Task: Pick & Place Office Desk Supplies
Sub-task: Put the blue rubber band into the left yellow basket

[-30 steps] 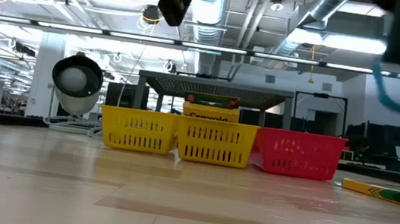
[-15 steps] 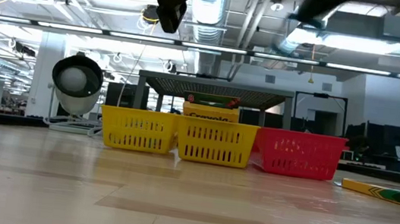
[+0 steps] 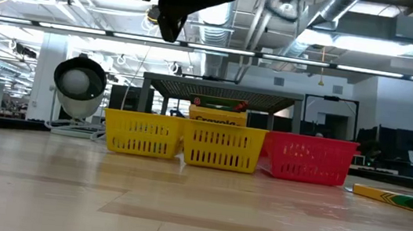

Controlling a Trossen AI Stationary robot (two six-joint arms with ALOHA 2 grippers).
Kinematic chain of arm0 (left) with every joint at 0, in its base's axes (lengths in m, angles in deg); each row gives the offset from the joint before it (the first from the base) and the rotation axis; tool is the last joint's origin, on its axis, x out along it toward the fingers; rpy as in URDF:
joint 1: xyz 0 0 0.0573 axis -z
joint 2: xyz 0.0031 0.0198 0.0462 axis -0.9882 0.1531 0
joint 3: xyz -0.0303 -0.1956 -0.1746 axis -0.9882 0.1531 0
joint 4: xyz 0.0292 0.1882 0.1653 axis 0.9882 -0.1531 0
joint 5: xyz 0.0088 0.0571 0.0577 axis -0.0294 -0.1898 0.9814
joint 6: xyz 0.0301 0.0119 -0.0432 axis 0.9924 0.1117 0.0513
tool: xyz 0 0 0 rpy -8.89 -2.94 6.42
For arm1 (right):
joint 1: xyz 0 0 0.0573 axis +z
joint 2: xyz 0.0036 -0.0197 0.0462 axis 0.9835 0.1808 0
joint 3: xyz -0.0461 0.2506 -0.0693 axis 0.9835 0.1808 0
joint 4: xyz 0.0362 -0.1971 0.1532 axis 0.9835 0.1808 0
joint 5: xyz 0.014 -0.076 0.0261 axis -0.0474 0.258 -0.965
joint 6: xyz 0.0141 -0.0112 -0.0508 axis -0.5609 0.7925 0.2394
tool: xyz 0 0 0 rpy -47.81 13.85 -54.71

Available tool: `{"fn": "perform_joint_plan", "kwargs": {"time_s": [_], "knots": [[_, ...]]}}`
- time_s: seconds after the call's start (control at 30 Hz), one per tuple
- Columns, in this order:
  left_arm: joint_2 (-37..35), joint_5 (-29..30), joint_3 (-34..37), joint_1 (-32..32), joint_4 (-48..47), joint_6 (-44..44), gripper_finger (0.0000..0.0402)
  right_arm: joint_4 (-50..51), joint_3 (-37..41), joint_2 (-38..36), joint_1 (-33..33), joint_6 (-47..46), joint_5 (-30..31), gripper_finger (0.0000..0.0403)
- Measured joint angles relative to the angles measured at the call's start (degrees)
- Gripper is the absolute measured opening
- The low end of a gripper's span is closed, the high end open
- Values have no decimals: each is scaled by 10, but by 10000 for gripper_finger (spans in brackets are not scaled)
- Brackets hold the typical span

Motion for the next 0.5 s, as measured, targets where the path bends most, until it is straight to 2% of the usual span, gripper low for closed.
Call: {"fn": "perform_joint_plan", "kwargs": {"time_s": [0.5], "knots": [[0, 6, 0, -1, -1, -16, 153, -75, -6, 0, -33, 86, 3, 0]]}}
